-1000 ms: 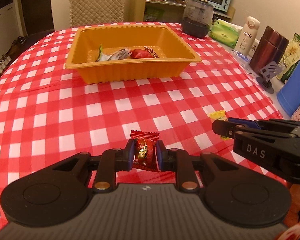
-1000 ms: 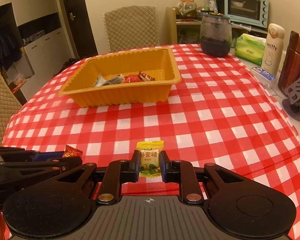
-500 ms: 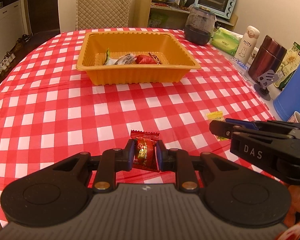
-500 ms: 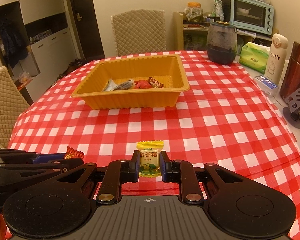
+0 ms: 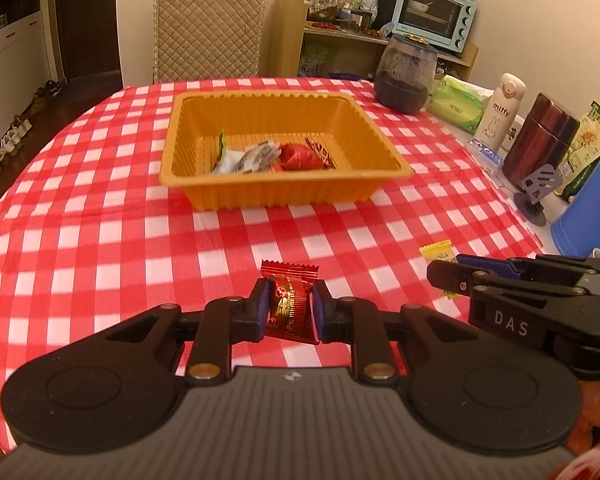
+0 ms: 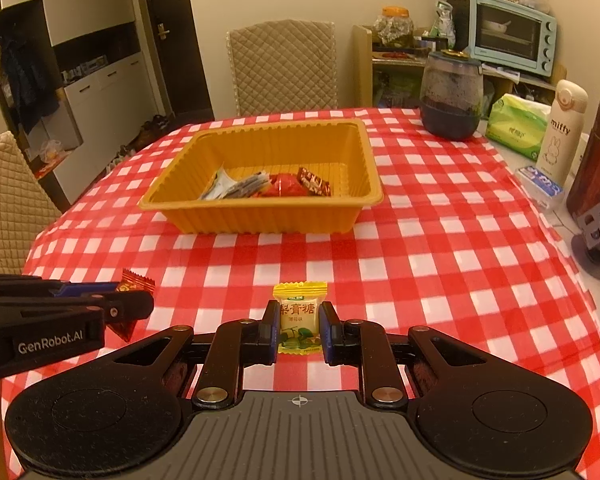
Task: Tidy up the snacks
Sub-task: 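Carry the red candy and yellow candy over the orange tray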
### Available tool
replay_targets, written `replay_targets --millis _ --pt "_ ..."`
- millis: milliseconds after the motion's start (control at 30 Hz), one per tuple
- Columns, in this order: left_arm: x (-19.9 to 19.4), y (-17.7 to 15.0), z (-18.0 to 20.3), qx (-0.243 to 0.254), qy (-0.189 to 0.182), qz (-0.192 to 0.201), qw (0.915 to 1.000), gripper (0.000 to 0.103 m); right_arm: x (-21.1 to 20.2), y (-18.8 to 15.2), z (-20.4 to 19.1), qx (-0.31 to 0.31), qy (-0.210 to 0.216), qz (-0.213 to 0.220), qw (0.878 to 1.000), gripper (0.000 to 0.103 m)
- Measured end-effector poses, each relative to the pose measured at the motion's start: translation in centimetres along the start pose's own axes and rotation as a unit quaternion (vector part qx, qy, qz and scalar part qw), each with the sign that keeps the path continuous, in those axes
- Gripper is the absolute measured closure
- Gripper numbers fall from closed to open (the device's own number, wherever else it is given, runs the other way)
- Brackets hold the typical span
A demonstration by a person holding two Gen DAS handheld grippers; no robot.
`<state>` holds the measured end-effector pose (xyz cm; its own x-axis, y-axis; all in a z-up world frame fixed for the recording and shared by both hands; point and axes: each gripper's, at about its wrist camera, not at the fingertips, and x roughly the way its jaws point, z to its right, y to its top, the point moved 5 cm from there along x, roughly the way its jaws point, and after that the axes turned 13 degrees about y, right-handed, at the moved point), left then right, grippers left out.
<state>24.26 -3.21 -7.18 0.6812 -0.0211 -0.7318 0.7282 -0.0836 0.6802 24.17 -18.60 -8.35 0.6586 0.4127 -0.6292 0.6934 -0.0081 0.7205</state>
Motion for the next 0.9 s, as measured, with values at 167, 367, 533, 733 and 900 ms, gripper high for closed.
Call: replay_targets --millis 167,367,533,733,900 --pt "0.6 1.8 -0.2 0.001 -0.002 0.009 1.0000 0.083 0.5 1.7 0.4 -0.008 0.001 0.004 1.000 0.082" --pt "1.4 4.0 -0.5 0.001 -0.004 0.017 0.9999 0.083 1.3 3.9 0.8 -0.017 0.001 0.012 1.000 0.082" --pt "2.0 6.1 -0.7 0.005 -0.003 0.027 0.9996 0.083 2.0 5.8 1.2 -0.022 0.004 0.016 1.000 0.082" --pt "3.1 8.7 -1.1 0.006 -0.003 0.035 0.9994 0.083 3.3 8.4 1.9 -0.024 0.008 0.020 0.999 0.082" --pt "4.8 10.7 -1.8 0.005 -0.001 0.034 0.9994 0.083 4.7 10.5 2.7 -0.018 0.014 0.019 1.000 0.082"
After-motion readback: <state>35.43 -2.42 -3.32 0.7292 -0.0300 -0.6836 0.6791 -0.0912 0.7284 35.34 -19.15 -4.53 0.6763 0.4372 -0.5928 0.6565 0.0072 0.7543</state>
